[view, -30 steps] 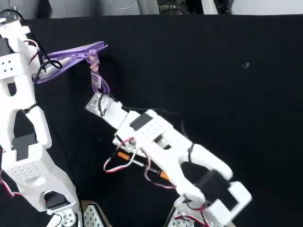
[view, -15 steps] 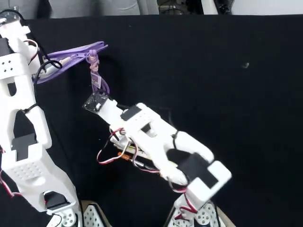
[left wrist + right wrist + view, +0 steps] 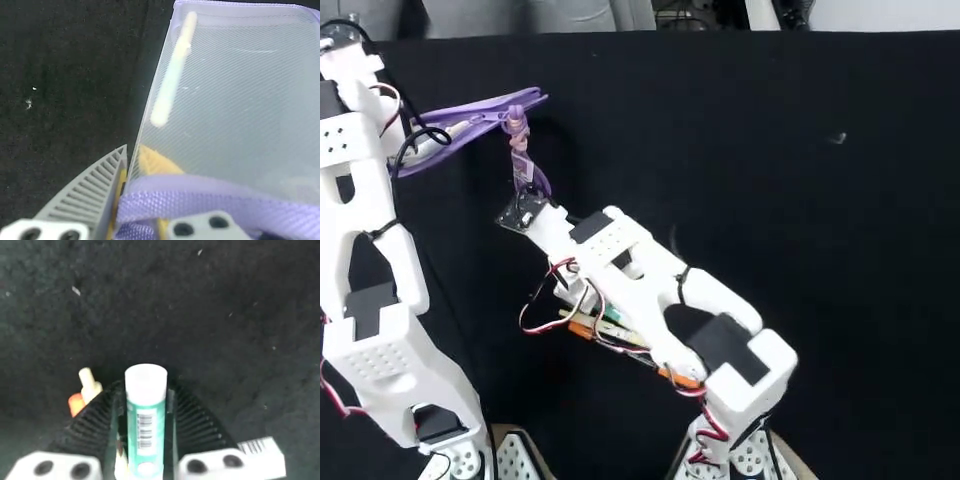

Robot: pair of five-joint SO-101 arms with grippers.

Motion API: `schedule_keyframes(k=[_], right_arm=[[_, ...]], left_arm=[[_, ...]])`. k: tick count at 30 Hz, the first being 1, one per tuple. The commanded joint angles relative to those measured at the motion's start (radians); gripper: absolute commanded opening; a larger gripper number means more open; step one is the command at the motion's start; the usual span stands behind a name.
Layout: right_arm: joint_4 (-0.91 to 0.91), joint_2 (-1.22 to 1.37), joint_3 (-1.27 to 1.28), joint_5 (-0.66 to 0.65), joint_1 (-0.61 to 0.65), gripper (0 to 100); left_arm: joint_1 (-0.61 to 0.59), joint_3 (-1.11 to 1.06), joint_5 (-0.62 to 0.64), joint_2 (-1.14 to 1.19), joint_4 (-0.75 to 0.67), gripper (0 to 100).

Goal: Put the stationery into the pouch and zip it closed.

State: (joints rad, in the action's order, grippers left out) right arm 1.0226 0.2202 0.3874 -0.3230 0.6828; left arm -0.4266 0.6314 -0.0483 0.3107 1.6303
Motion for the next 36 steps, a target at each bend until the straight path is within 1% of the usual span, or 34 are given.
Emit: schedule_keyframes(k=[1,6,10,13,17,22,27,31,34,36], right_arm=[[0.068,-0.18,-0.033,-0.006,-0.046,1.1],[0.115,-0.387,-0.031,-0.006,-0.169,1.1],[0.107,-0.579,-0.035,0.002,-0.253,1.1],[0.101,-0.748,-0.036,0.002,-0.269,1.1],[0.038,-0.969,-0.016,0.002,-0.267,1.1],[-0.12,-1.204,0.099,0.002,-0.264,1.1],[-0.362,-1.383,0.326,0.014,-0.261,1.1],[-0.572,-1.484,0.492,0.112,-0.201,1.1],[-0.723,-1.518,0.587,0.112,-0.129,1.1],[-0.807,-1.517,0.628,0.115,-0.114,1.1]], left_arm=[[0.033,0.01,-0.002,-0.015,0.015,3],[0.143,0.127,0.021,-0.006,0.13,3],[0.193,0.154,0.041,-0.015,0.13,3],[0.245,0.147,0.041,-0.015,0.13,3],[0.308,0.148,0.041,-0.015,0.13,3],[0.367,0.148,0.043,-0.015,0.13,3],[0.398,0.147,0.043,-0.015,0.13,3],[0.444,0.145,0.043,-0.015,0.132,3],[0.473,0.116,0.043,-0.015,0.13,3],[0.483,0.107,0.043,-0.015,0.13,3]])
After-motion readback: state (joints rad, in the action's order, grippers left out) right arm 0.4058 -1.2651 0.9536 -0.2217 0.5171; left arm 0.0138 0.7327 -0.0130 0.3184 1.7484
